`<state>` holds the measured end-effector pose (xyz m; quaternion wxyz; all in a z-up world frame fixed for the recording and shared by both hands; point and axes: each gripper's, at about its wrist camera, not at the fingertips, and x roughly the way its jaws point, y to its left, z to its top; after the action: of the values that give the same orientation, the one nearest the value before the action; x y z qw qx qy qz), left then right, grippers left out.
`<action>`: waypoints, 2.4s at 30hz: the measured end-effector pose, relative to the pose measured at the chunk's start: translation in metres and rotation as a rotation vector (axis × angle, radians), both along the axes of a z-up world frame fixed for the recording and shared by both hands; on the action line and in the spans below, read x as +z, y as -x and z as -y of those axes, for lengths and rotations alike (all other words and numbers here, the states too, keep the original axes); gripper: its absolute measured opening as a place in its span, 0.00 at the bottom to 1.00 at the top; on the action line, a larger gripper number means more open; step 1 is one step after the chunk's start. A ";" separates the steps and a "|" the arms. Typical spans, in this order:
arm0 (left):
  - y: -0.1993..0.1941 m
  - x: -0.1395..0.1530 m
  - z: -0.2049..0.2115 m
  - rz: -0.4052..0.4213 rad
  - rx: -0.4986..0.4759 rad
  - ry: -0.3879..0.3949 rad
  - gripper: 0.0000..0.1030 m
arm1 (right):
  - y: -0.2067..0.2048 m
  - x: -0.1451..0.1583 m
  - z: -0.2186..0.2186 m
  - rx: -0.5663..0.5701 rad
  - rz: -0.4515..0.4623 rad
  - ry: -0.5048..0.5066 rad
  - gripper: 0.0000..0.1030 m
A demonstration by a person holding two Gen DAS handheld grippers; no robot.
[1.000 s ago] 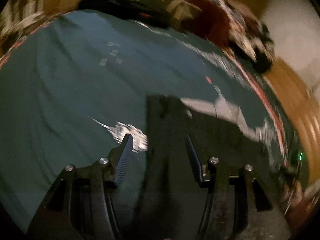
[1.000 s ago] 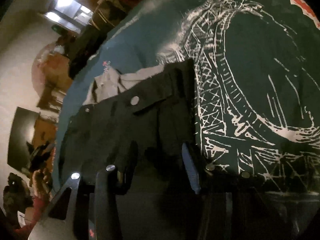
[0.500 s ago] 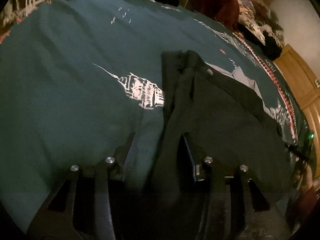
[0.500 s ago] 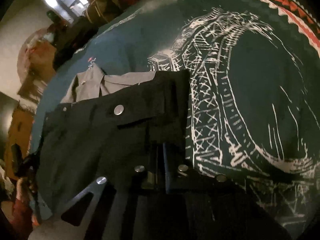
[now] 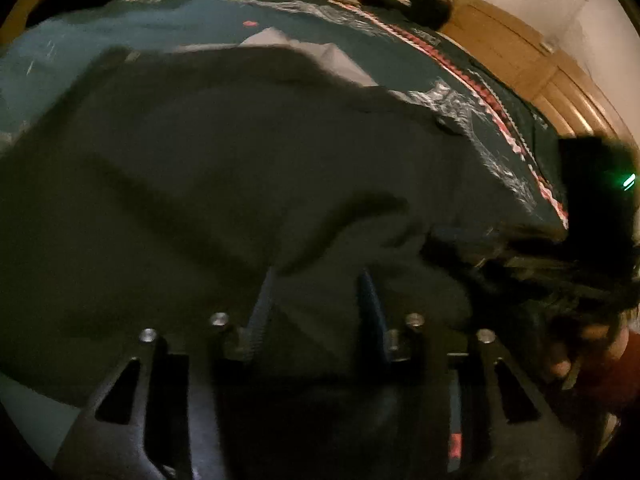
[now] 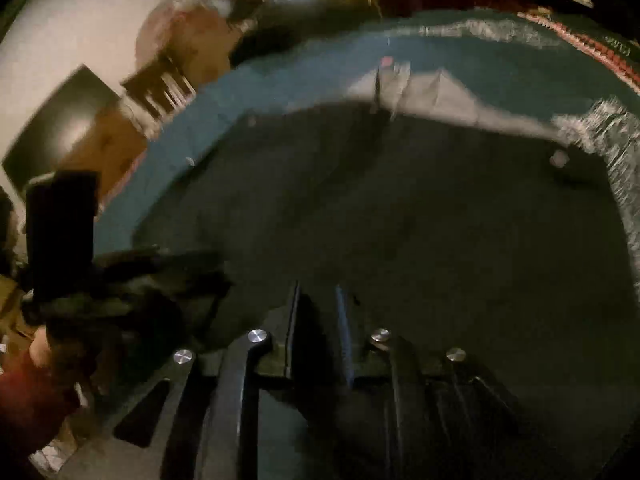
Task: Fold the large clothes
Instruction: 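Lift the hem and fold it over toward the collar with both grippers, then open both grippers and lift them off the folded jacket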
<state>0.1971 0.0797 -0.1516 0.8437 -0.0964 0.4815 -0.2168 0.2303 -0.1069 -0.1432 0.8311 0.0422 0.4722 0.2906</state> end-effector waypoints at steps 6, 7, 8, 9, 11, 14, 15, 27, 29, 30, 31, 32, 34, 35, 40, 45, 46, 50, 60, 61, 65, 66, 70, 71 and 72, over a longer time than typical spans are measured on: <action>0.001 0.018 -0.055 0.023 0.122 0.081 0.50 | -0.003 -0.011 0.000 -0.018 -0.005 0.028 0.24; -0.001 0.011 -0.078 0.006 0.170 0.102 0.39 | 0.000 -0.001 0.007 -0.018 0.030 0.010 0.24; -0.001 0.003 -0.091 -0.010 0.182 0.143 0.28 | 0.002 0.000 0.012 -0.022 0.037 0.005 0.27; -0.002 -0.003 -0.107 -0.036 0.194 0.193 0.08 | 0.002 -0.001 0.017 -0.032 0.029 0.006 0.29; -0.003 -0.009 -0.134 -0.063 0.253 0.247 0.00 | -0.002 -0.020 0.037 -0.082 -0.027 0.024 0.22; 0.010 0.001 -0.171 -0.042 0.369 0.218 0.00 | -0.003 -0.026 0.067 -0.103 -0.064 -0.038 0.14; 0.015 0.005 -0.184 -0.035 0.399 0.221 0.01 | -0.002 -0.022 0.075 -0.114 -0.065 -0.030 0.15; 0.120 0.076 -0.135 0.194 0.502 -0.311 1.00 | 0.112 0.052 0.106 -0.222 0.111 0.291 0.89; 0.135 0.071 -0.111 0.219 0.467 -0.322 1.00 | 0.142 0.048 0.095 -0.197 0.125 0.335 0.94; 0.139 0.064 -0.096 0.205 0.470 -0.323 1.00 | 0.153 0.043 0.089 -0.191 0.129 0.366 0.94; 0.138 0.058 -0.087 0.192 0.471 -0.322 1.00 | 0.161 0.036 0.084 -0.188 0.127 0.392 0.94; 0.138 0.047 -0.072 0.175 0.454 -0.329 1.00 | 0.170 0.026 0.079 -0.195 0.104 0.414 0.94; 0.135 0.030 -0.050 0.154 0.446 -0.358 1.00 | 0.179 0.010 0.080 -0.228 0.075 0.415 0.93; 0.132 0.023 -0.043 0.142 0.443 -0.362 1.00 | 0.180 0.004 0.080 -0.247 0.073 0.421 0.93; 0.128 -0.009 -0.029 0.020 0.423 -0.419 1.00 | 0.179 -0.027 0.088 -0.329 0.020 0.437 0.95; 0.126 -0.006 -0.032 0.013 0.415 -0.430 1.00 | 0.175 -0.031 0.090 -0.338 0.019 0.441 1.00; 0.125 -0.006 -0.029 0.012 0.416 -0.432 1.00 | 0.174 -0.032 0.090 -0.337 0.016 0.437 1.00; 0.121 -0.006 -0.028 0.018 0.433 -0.428 1.00 | 0.168 -0.036 0.092 -0.354 0.013 0.420 1.00; 0.120 -0.011 -0.023 0.033 0.474 -0.439 1.00 | 0.157 -0.037 0.087 -0.416 -0.052 0.434 1.00; 0.120 -0.011 -0.023 0.035 0.466 -0.443 1.00 | 0.156 -0.036 0.087 -0.423 -0.056 0.433 1.00; 0.121 -0.010 -0.021 0.031 0.446 -0.450 1.00 | 0.155 -0.038 0.087 -0.446 -0.060 0.429 1.00; 0.121 -0.009 -0.021 0.029 0.442 -0.453 1.00 | 0.155 -0.039 0.088 -0.450 -0.062 0.430 1.00; 0.124 -0.001 -0.017 0.019 0.426 -0.452 1.00 | 0.150 -0.039 0.088 -0.459 -0.093 0.439 1.00; 0.126 0.004 -0.015 0.026 0.418 -0.440 1.00 | 0.149 -0.038 0.088 -0.458 -0.108 0.444 1.00; 0.130 0.012 -0.012 0.041 0.406 -0.431 1.00 | 0.149 -0.037 0.088 -0.459 -0.118 0.446 1.00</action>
<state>0.0674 0.0916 -0.1394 0.8805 -0.0049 0.4701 0.0618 0.0817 -0.1951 -0.1800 0.8349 -0.0188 0.5499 -0.0177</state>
